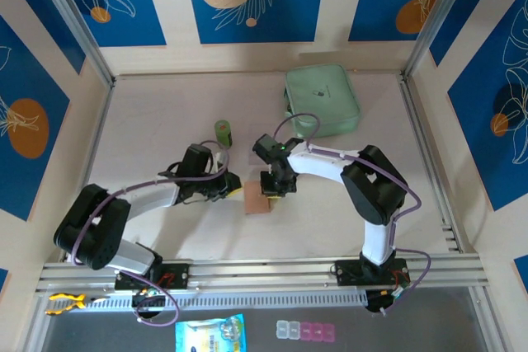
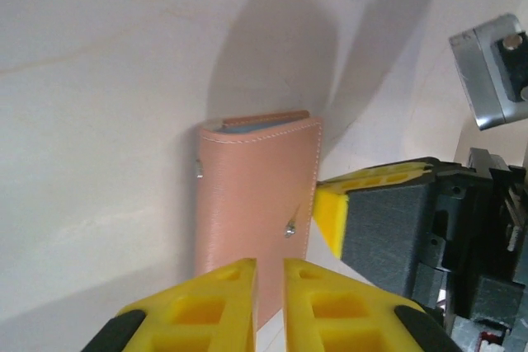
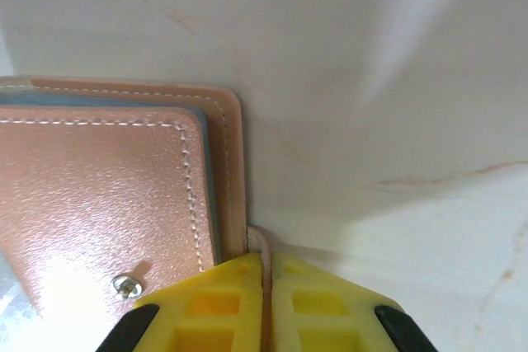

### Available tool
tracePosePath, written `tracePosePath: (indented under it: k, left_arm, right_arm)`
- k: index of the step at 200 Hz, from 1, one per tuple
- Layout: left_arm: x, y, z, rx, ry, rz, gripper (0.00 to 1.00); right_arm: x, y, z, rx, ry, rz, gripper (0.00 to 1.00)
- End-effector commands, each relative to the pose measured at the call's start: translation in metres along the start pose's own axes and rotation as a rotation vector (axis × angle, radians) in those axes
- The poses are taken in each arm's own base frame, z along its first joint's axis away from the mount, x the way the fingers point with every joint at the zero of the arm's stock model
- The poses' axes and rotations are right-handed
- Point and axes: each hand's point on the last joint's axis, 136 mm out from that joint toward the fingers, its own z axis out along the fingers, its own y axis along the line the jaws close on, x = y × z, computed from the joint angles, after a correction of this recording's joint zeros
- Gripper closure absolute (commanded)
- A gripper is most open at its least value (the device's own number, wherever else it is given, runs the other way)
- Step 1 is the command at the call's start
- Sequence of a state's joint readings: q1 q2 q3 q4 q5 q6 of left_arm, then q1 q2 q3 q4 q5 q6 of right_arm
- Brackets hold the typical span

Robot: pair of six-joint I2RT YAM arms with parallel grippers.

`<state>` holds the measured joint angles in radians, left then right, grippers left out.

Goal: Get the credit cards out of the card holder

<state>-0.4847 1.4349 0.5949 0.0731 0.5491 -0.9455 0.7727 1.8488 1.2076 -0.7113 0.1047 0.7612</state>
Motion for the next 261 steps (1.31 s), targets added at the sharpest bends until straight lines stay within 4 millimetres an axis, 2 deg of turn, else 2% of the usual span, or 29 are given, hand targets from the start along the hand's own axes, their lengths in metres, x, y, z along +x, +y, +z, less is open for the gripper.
tracePosePath:
  k: [1, 59, 97, 130, 173, 189, 225, 261]
  left_arm:
    - [-0.013, -0.004, -0.012, -0.008, -0.037, 0.035, 0.85]
    - [-0.026, 0.013, -0.026, -0.072, -0.065, 0.056, 0.81]
    - [-0.029, 0.023, -0.033, -0.095, -0.087, 0.051, 0.78]
    - [-0.030, 0.029, -0.036, -0.101, -0.098, 0.048, 0.75]
    - [-0.028, 0.033, -0.043, -0.101, -0.102, 0.061, 0.73]
    - [-0.026, 0.033, -0.044, -0.094, -0.105, 0.068, 0.72]
    - [-0.019, 0.034, -0.039, -0.069, -0.065, 0.065, 0.72]
    - [-0.014, 0.028, -0.027, -0.050, -0.029, 0.068, 0.73]
  right_arm:
    - [0.003, -0.006, -0.021, -0.012, -0.016, -0.032, 0.92]
    - [0.010, -0.014, -0.046, 0.038, -0.006, -0.105, 0.95]
    - [0.014, -0.008, -0.066, 0.020, -0.018, -0.097, 0.95]
    - [0.013, 0.010, -0.081, -0.038, -0.021, -0.103, 0.94]
    - [0.015, 0.045, -0.082, -0.112, 0.004, -0.122, 0.94]
    - [0.015, 0.052, -0.082, -0.121, 0.003, -0.119, 0.94]
    - [0.016, 0.049, -0.085, -0.106, -0.002, -0.112, 0.94]
    - [0.017, 0.024, -0.087, -0.056, -0.009, -0.084, 0.94]
